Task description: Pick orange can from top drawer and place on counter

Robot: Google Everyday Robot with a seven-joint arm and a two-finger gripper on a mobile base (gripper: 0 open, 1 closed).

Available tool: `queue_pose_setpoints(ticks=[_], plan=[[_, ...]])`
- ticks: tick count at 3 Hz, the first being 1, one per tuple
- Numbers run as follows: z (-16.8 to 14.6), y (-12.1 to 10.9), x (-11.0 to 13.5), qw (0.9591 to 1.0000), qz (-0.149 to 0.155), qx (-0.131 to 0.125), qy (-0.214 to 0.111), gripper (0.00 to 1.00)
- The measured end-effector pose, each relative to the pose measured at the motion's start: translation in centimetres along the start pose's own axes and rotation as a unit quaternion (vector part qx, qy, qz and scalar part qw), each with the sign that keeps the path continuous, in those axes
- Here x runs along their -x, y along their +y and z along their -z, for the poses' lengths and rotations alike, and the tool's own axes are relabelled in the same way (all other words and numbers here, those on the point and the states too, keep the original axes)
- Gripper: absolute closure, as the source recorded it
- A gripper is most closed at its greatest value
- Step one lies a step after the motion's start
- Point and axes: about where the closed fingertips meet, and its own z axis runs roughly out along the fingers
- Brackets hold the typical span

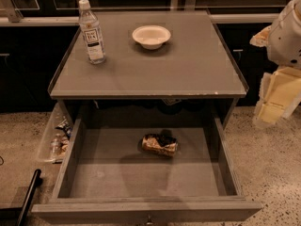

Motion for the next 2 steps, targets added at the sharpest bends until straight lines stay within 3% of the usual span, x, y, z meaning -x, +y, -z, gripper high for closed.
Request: queue_pose_setpoints(ticks=[1,2], plan=[[0.0,0.0,0.0,1.0,0.0,0.0,0.0,0.0],[-2.4,1.0,-0.6,0.9998,-0.01,0.016,-0.006,0.0]])
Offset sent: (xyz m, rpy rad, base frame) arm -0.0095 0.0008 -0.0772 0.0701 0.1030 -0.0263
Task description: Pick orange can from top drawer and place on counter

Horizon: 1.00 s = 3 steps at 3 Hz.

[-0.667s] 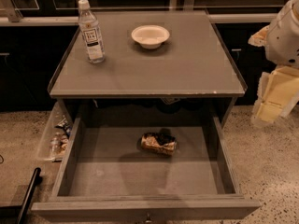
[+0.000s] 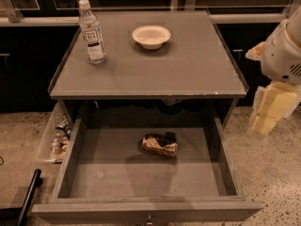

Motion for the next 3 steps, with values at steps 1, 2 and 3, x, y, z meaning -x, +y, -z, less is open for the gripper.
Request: queue_pose_setpoints(ticks=[1,2,3], plan=[[-4.6,2.0,-0.4,0.9995,-0.009,0.024,-0.016,0.0],[-8.6,3.6,-0.6,0.999,-0.004,0.031,-0.033,0.0],[-13.8,5.3,-0.1,0.9974,0.014,0.024,-0.066,0.0]])
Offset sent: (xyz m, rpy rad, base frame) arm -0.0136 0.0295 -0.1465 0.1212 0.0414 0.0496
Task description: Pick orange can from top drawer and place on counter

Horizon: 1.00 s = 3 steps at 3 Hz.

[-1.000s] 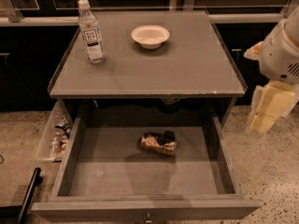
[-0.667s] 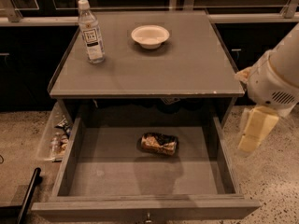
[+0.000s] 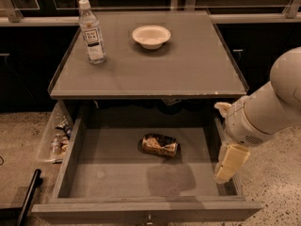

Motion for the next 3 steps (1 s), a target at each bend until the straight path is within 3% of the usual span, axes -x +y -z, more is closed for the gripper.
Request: queue_pose_setpoints(ticks=[2,3], plan=[[-0.7,0.0,0.0,0.9998,-0.006,-0.001,-0.017,0.0],[-3.2,0.7,0.2,0.9993,-0.001,-0.012,-0.036,0.0]])
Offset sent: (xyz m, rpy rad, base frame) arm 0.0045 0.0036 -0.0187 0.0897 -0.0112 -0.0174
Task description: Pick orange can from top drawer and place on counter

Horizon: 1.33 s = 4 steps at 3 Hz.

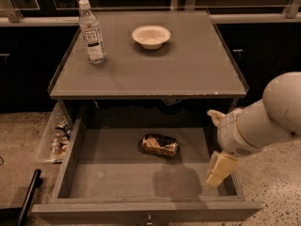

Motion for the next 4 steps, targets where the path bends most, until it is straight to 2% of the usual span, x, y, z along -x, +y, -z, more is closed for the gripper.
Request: queue_pose_setpoints(ticks=[1,2,3,4], plan=[[-3.8,-0.2,0.7,0.9986,0.018,-0.031,-0.04,0.0],[-3.8,-0.2,0.7,0.9986,0.018,-0.031,-0.04,0.0],[-5.9,-0.2,1.9,0.9971,0.014,-0.024,-0.07,0.0],[-8.9,-0.4,4.5,0.9936,0.017,-0.011,-0.111,0.0]])
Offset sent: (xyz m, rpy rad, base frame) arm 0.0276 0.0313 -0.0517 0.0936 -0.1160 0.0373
